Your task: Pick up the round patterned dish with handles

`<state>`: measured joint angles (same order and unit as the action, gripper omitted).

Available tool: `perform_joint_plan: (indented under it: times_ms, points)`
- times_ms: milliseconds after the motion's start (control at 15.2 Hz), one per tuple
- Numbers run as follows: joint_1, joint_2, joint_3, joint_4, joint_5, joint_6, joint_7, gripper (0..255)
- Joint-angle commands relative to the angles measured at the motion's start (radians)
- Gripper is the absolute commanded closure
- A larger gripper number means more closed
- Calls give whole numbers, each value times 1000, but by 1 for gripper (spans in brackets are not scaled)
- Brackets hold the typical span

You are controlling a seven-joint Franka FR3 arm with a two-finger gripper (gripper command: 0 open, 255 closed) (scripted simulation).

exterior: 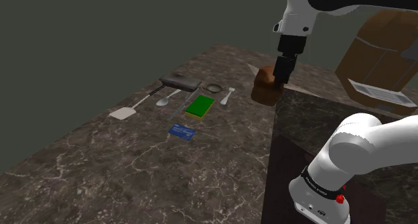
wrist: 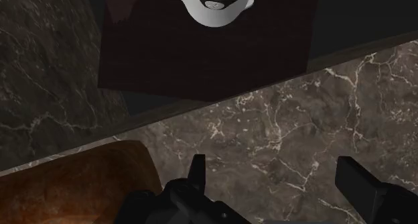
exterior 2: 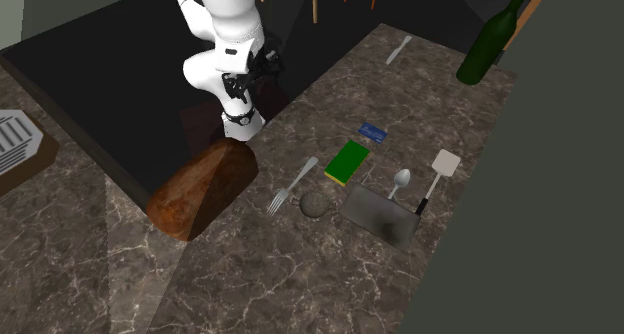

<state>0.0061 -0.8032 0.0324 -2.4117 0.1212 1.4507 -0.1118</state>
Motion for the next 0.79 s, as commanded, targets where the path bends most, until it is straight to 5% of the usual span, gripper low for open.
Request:
perform_joint_plan:
  times_ms: [0, 726]
  points:
    - [0, 0, 0, 0, 0, 0, 0, 0]
    - [41, 236, -38, -53, -32, 497, -225, 0]
